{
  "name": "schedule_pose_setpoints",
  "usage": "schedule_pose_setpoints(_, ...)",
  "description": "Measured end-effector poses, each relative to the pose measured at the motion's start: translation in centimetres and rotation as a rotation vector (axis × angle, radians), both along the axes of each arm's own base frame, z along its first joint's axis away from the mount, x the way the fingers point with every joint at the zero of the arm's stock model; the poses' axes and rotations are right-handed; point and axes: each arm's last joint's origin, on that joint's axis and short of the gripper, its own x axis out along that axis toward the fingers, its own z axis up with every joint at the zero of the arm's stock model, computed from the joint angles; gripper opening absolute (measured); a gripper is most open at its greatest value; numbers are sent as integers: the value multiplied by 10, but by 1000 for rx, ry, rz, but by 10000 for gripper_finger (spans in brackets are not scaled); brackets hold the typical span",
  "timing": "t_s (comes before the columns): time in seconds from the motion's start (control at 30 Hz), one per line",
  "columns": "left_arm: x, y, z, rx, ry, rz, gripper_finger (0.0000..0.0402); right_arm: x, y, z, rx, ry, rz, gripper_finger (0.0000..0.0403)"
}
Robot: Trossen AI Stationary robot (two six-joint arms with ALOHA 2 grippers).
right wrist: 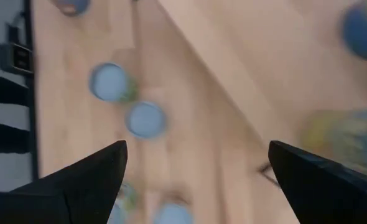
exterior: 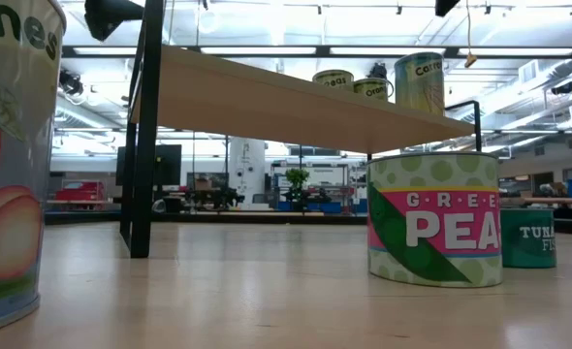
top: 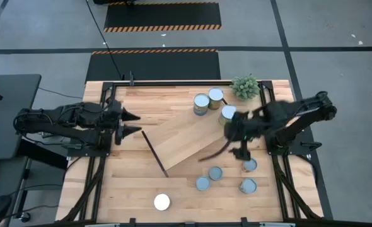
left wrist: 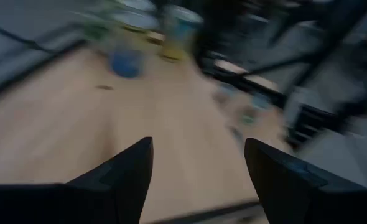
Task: Pick and place cans onto a shelf
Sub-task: Put the big canned peaches on the shelf aligned with the other big canned carrots
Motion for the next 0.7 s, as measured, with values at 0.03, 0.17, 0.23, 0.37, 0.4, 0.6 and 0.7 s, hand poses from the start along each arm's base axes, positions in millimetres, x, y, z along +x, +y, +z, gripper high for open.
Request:
schedule_pose_setpoints(0.03, 0, -2, 1, -21, -10, -53, 259, 6, 7, -4, 13, -1, -6, 397)
schedule_pose_setpoints(0.17, 3, -15, 7, -136, -70, -248, 258, 26, 33, -21, 43, -4, -6, 397)
schedule_pose_setpoints(0.23, 4, -24, 9, -194, -76, -319, 258, 34, 44, -29, 53, -1, -4, 396)
schedule_pose_setpoints(0.37, 9, -48, 5, -286, -21, -429, 258, 46, 61, -38, 70, 8, -16, 391)
schedule_pose_setpoints(0.4, 10, -55, 4, -309, -1, -452, 258, 48, 66, -38, 73, 6, -10, 389)
schedule_pose_setpoints(0.6, 17, -99, -13, -446, 190, -552, 258, 56, 93, -31, 64, -35, 41, 381)
schedule_pose_setpoints(0.7, 15, -123, -24, -506, 306, -602, 258, 59, 103, -25, 56, -73, 55, 380)
